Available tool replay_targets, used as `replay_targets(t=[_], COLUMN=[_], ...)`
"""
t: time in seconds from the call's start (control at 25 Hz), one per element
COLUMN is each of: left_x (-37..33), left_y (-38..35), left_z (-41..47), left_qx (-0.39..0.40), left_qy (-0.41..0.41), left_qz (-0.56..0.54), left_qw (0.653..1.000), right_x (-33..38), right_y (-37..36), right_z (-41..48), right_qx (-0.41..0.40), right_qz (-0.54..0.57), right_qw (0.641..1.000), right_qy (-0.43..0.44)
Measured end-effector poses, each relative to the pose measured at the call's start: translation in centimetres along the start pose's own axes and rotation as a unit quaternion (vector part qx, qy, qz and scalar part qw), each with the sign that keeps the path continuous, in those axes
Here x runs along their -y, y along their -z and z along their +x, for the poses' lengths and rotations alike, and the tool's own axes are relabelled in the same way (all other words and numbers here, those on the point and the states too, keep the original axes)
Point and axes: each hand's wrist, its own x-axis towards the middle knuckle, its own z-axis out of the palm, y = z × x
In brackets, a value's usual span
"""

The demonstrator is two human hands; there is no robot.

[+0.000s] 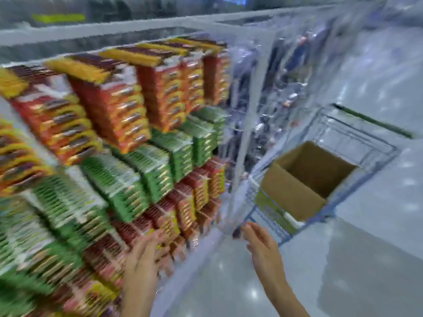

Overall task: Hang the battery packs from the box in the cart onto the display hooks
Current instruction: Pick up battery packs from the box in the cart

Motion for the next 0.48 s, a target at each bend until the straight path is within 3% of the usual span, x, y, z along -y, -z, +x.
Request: replay_targets(t=[0.24,0.48], left_x=[4.5,7.3], left_y=[-15.9,-26.7], left_z=[2.0,3.9], left_qx=[0.076,0.132], left_qy=[0.008,0.058], left_qz=[0.080,0.142], left_qw=[0.994,0.979], right_x=[-1.3,-4.2], right_y=[13.3,22.0], right_z=[6.8,11.3], right_qx=[-0.131,-0.227], right_qz=[0.048,0.085], right_qw=[0.990,0.965], right_qy=[-0.035,-0.100])
